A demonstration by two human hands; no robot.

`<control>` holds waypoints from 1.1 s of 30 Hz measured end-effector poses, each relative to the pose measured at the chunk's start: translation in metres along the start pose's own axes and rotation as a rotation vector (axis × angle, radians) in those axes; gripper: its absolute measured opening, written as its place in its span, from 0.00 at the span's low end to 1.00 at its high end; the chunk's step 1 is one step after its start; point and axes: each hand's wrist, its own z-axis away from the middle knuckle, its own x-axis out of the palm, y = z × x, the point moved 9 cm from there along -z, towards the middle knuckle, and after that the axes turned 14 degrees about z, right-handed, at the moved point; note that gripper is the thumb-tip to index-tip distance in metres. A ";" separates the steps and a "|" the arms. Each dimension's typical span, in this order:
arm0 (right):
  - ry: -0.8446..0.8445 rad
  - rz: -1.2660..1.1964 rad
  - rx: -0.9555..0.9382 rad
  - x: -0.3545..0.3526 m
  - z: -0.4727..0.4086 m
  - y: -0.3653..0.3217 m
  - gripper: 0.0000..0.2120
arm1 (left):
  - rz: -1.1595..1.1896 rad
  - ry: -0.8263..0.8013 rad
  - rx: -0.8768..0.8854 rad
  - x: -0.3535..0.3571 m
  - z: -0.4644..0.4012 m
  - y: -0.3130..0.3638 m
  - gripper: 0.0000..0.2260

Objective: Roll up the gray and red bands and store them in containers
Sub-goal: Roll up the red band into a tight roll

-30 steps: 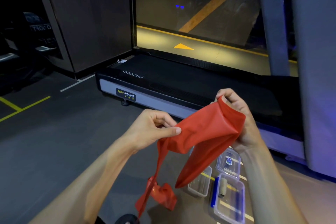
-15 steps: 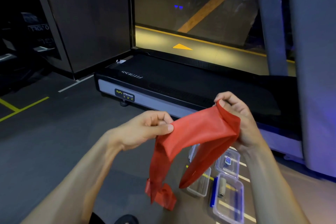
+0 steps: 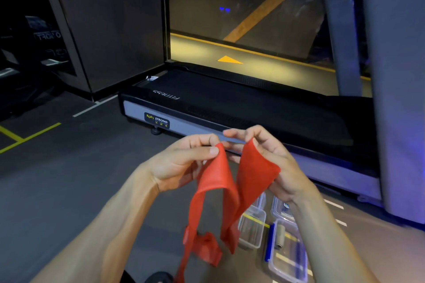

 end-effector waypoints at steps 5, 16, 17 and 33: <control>0.008 0.277 -0.006 0.021 -0.007 -0.002 0.03 | -0.090 0.084 0.017 -0.006 -0.002 -0.002 0.04; 0.027 0.175 -0.001 0.003 -0.006 -0.010 0.02 | -0.514 0.019 -0.201 -0.022 0.012 -0.019 0.07; 0.045 0.099 0.004 0.001 -0.007 -0.010 0.02 | -0.561 0.014 -0.222 -0.021 0.012 -0.022 0.08; 0.088 -0.081 -0.017 -0.013 -0.005 -0.015 0.02 | -0.335 0.030 -0.234 -0.001 0.004 -0.035 0.05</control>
